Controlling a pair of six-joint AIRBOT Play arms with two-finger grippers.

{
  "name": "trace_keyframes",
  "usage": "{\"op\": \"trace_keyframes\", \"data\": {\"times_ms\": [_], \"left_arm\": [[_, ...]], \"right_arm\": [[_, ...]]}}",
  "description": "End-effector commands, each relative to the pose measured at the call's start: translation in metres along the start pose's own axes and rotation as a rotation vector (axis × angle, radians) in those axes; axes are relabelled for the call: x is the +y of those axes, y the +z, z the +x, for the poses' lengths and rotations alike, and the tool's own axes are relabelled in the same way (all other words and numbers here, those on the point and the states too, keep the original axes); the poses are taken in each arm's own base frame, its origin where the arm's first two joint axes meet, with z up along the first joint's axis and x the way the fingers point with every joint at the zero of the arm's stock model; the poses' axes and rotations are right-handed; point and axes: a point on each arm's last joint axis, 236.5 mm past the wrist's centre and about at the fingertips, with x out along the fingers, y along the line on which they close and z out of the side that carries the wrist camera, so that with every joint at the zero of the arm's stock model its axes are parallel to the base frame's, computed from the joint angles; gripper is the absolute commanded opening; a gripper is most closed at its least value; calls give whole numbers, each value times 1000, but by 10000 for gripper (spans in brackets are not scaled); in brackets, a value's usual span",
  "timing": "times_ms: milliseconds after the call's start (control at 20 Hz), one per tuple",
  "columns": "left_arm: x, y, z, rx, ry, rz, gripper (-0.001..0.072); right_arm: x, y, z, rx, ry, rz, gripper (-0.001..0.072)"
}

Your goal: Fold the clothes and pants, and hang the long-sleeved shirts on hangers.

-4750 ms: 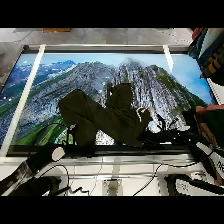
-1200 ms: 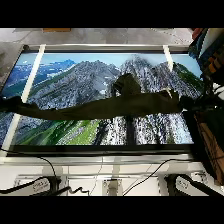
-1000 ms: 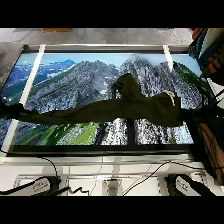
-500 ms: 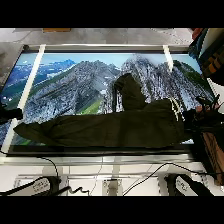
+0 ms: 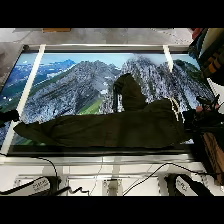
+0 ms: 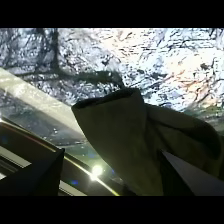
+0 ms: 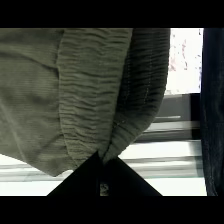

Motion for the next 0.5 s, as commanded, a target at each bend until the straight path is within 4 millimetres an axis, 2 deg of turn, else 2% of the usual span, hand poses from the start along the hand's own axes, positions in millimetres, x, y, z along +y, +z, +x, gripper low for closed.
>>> {"op": "trace_keyframes", "data": {"times_ms": [0, 150, 250, 400, 450], "left_arm": [[-20, -12, 13, 61, -102, -131, 624], [-27, -30, 39, 161, -48, -168, 623], [-28, -35, 52, 192, 1, -194, 623], [-10, -36, 61, 189, 127, -245, 613], [-2, -33, 62, 170, 160, -255, 560]], "right_arm": [[-2, 9, 0, -41, -9, 1, 28], [-2, 11, 0, -47, -6, 2, 27], [-2, 10, 0, -45, -6, 2, 28], [-1, 11, 0, -46, -5, 2, 28], [-1, 10, 0, -45, -5, 2, 27]]}}
